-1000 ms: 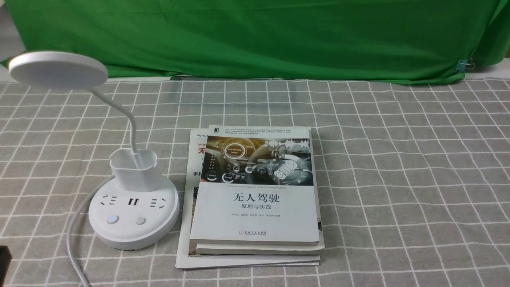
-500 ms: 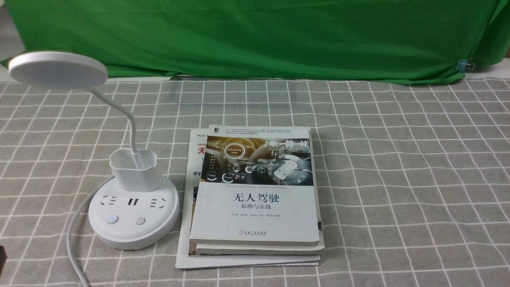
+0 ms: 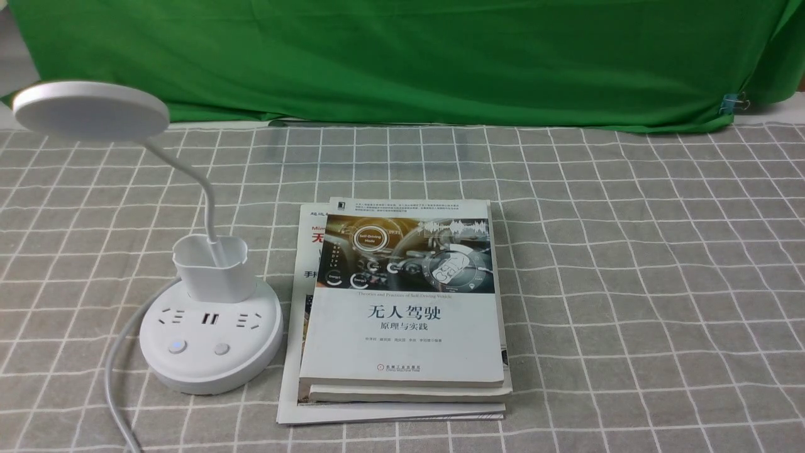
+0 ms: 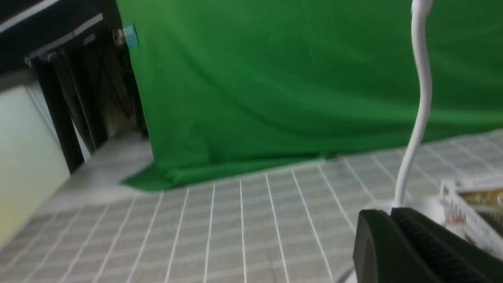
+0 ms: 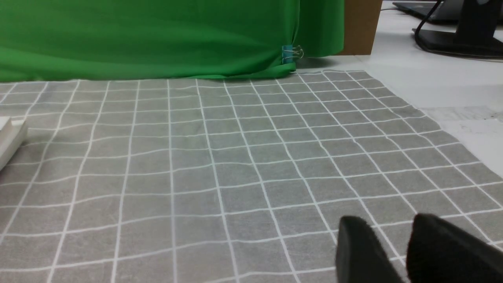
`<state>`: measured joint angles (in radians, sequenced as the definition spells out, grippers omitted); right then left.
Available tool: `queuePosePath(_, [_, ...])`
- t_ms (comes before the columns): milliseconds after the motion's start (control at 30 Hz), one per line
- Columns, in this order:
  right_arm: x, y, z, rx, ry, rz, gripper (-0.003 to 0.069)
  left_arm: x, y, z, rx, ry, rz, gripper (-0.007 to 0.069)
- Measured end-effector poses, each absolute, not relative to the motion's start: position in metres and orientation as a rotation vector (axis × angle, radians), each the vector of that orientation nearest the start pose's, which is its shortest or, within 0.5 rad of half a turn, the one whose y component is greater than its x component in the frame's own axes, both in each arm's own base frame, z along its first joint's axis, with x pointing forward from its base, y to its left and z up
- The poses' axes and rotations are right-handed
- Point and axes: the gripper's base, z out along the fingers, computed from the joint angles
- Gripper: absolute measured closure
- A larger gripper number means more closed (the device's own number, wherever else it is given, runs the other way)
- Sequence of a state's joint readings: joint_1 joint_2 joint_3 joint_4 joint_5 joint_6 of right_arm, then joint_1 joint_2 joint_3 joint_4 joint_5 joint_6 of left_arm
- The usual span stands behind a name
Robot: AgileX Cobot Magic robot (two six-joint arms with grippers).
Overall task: Turn on the desk lamp on the grey coffee tablecloth with your hand.
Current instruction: 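Press the power button on the lamp base to turn the lamp on with the left gripper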
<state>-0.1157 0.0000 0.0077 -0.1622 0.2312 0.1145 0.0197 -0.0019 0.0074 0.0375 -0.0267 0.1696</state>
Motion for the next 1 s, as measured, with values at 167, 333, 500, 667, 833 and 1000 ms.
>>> queuePosePath(167, [0.055,-0.010,0.190,0.090,1.719,-0.150,0.0414,0.055,0.001,0.223,0.132,1.354,0.188,0.0604])
queuePosePath(333, [0.055,-0.010,0.190,0.090,1.719,-0.150,0.0414,0.054,0.001,0.223,0.130,1.347,0.186,0.0604])
queuePosePath(500, [0.055,-0.010,0.190,0.090,1.719,-0.150,0.0414,0.053,0.003,0.227,-0.208,1.295,-0.201,0.0604])
queuePosePath(667, [0.055,-0.010,0.190,0.090,1.719,-0.150,0.0414,0.052,0.004,0.233,-0.290,1.212,-0.318,0.0604])
queuePosePath(833, [0.055,-0.010,0.190,0.090,1.719,-0.150,0.0414,0.052,0.003,0.256,-0.304,1.265,-0.340,0.0604])
queuePosePath(1000, [0.055,-0.010,0.190,0.090,1.719,-0.150,0.0414,0.065,0.000,0.300,-0.294,1.501,-0.299,0.0604])
